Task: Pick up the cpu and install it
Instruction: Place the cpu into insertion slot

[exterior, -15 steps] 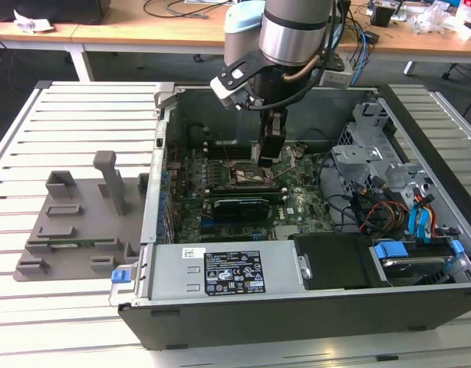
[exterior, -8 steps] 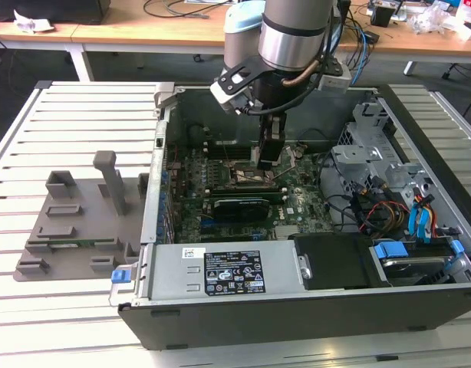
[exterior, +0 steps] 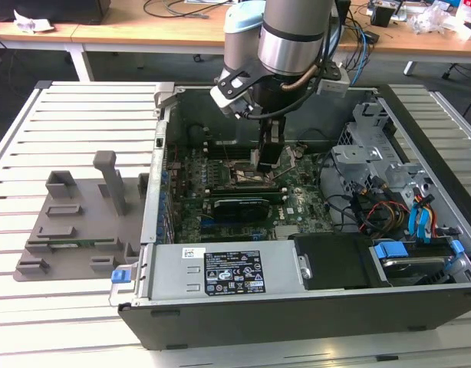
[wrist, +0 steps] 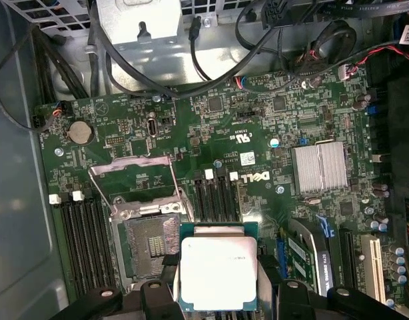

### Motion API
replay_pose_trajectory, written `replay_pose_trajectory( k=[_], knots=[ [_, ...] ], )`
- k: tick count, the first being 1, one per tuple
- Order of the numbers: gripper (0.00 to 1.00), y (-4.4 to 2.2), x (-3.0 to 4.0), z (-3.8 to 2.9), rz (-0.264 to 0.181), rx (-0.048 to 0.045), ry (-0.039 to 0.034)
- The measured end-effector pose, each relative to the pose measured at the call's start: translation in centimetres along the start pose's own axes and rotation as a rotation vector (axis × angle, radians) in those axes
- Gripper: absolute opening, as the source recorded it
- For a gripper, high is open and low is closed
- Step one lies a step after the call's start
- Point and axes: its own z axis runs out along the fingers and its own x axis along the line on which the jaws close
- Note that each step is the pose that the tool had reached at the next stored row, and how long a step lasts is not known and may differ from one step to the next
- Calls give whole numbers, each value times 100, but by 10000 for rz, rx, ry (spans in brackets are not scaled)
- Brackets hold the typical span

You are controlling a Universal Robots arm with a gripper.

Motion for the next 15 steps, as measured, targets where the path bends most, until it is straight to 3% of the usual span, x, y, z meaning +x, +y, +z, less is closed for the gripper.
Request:
replay_pose_trajectory(
  k=[15],
  knots=[
    [55,4,3,112,0,0,-1]
  ],
)
